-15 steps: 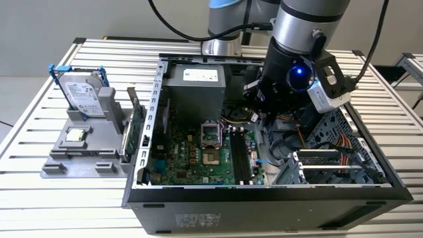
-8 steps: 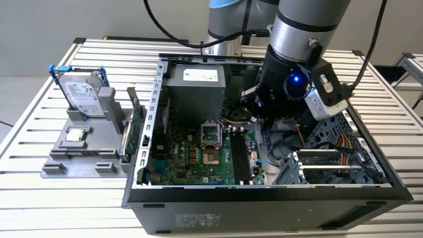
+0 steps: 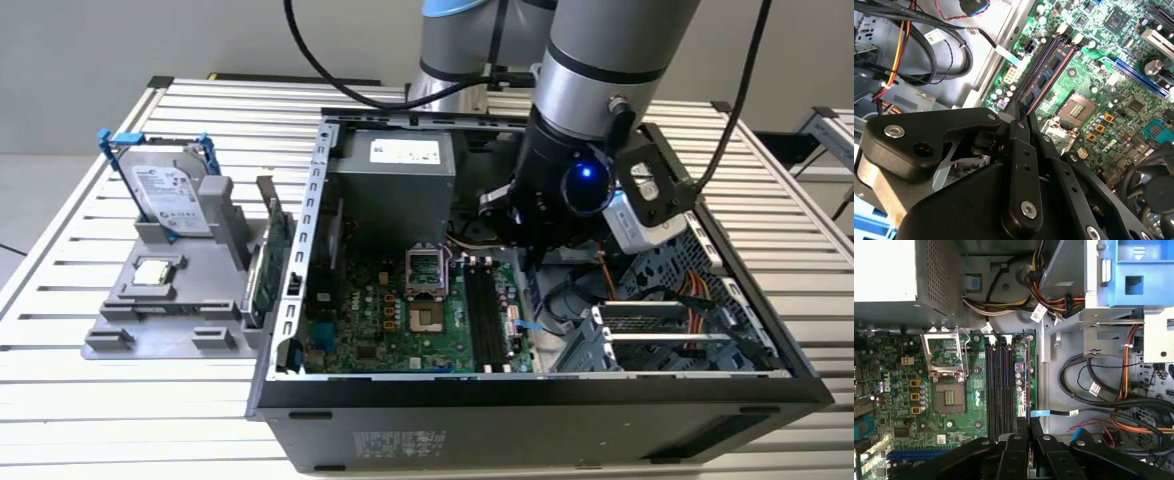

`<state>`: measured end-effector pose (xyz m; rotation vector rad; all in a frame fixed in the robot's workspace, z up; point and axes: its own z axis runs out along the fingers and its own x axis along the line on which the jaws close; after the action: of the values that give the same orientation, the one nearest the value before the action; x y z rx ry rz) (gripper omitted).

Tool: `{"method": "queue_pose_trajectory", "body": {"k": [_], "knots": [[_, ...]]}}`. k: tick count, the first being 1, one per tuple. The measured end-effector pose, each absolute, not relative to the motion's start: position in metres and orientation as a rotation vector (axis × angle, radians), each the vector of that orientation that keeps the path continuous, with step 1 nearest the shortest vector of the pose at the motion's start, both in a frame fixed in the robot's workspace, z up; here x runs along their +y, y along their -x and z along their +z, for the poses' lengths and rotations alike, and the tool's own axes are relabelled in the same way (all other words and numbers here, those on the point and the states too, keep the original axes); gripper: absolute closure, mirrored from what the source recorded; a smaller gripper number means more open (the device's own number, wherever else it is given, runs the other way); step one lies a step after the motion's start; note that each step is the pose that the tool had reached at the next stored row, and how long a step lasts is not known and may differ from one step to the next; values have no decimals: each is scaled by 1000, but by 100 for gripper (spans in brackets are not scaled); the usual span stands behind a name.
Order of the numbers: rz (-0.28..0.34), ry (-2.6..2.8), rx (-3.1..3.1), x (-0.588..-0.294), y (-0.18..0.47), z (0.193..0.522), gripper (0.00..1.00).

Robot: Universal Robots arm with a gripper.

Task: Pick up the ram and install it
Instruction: 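Insert the ram into the slot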

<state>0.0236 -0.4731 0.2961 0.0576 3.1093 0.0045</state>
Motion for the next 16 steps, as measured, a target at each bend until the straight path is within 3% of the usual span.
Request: {"method": "queue_pose_trajectory", "body": {"k": [16], "knots": [[0, -58, 3109, -473, -23, 277, 100]]}}
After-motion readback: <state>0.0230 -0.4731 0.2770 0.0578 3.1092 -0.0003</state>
